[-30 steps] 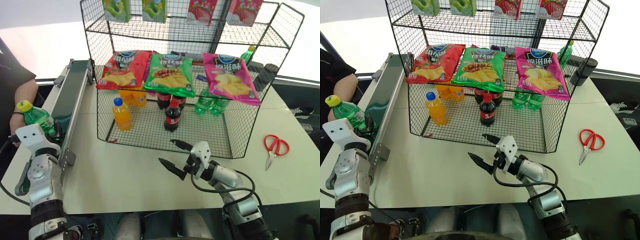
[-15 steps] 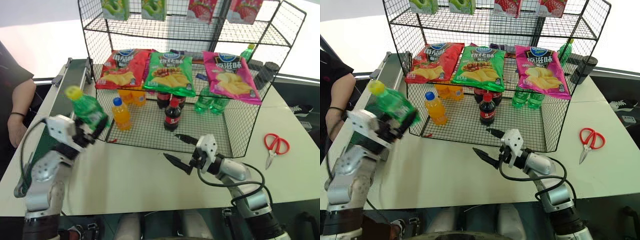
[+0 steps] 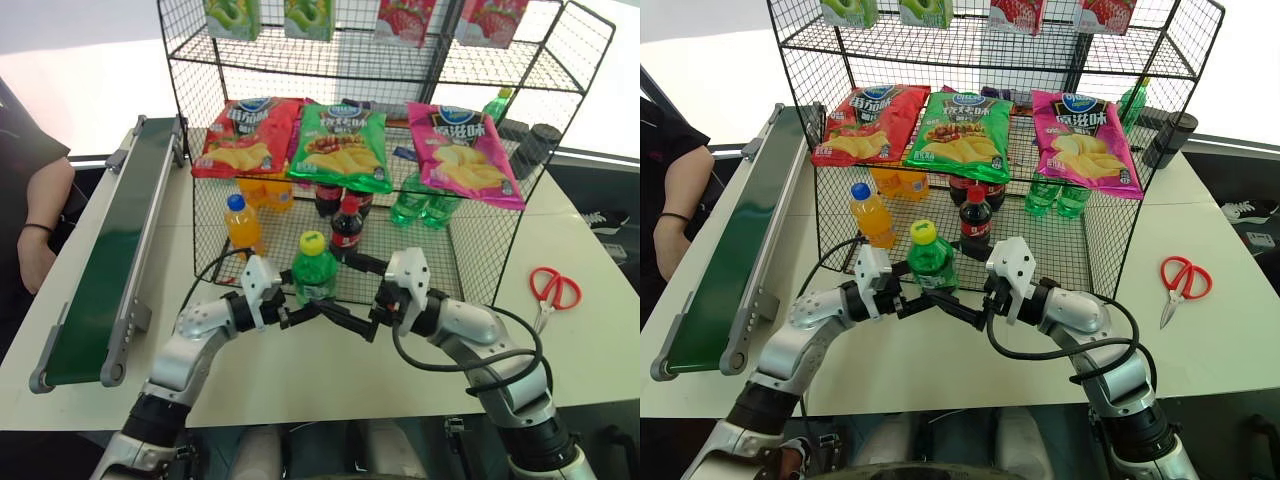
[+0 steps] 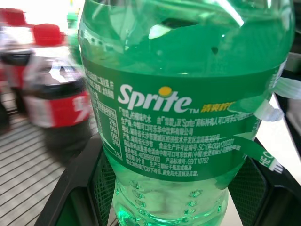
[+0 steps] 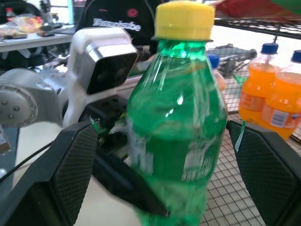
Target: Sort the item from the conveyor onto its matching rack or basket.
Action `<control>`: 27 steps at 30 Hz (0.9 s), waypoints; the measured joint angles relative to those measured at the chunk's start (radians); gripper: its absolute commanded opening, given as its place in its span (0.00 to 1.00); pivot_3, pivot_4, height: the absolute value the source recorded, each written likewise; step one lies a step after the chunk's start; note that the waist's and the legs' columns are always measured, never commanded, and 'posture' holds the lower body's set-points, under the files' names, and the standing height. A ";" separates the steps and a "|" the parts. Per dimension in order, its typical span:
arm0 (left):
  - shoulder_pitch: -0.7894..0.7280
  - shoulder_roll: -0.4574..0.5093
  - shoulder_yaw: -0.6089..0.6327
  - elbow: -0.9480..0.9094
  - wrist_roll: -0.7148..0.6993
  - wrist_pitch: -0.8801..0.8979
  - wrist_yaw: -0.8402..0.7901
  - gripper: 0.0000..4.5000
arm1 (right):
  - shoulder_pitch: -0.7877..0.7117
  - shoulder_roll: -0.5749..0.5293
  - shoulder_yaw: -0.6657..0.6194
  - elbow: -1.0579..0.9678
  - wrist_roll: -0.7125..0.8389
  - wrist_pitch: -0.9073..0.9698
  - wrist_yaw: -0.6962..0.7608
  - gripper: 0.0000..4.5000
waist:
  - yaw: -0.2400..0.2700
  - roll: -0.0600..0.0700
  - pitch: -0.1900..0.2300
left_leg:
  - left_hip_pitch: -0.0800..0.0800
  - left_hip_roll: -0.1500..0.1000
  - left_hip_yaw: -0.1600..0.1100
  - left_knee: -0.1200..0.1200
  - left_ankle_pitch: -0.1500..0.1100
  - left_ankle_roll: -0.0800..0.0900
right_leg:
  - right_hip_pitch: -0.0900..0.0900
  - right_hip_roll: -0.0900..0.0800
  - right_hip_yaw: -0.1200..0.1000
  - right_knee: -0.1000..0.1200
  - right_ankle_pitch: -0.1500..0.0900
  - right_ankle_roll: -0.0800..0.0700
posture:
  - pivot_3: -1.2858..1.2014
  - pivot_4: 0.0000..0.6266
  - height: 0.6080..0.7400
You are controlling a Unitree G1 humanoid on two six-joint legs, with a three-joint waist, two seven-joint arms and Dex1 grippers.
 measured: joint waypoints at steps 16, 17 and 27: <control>-0.102 -0.062 -0.047 0.092 0.036 -0.052 -0.128 0.93 | 0.050 0.004 -0.018 -0.005 0.001 0.004 -0.035 0.67 | 0.001 0.000 0.000 | 0.001 0.004 -0.002 0.002 0.000 0.000 | 0.001 0.009 0.000 0.001 0.000 0.000 | 0.52 0.24 1.00; -0.106 -0.065 -0.043 0.091 0.030 -0.048 -0.126 1.00 | 0.052 0.002 -0.017 -0.001 0.001 0.004 -0.032 0.67 | 0.002 0.000 0.000 | 0.001 0.004 -0.003 0.002 0.000 0.000 | 0.001 0.009 0.000 0.001 0.000 0.000 | 0.52 0.24 1.00; -0.048 0.006 -0.015 0.074 0.049 -0.008 -0.090 1.00 | 0.042 0.020 -0.091 0.082 -0.087 -0.075 -0.135 0.67 | 0.001 0.000 0.000 | 0.001 0.004 -0.002 0.002 0.000 0.000 | 0.002 0.009 0.001 0.001 0.000 0.000 | 0.52 0.24 1.00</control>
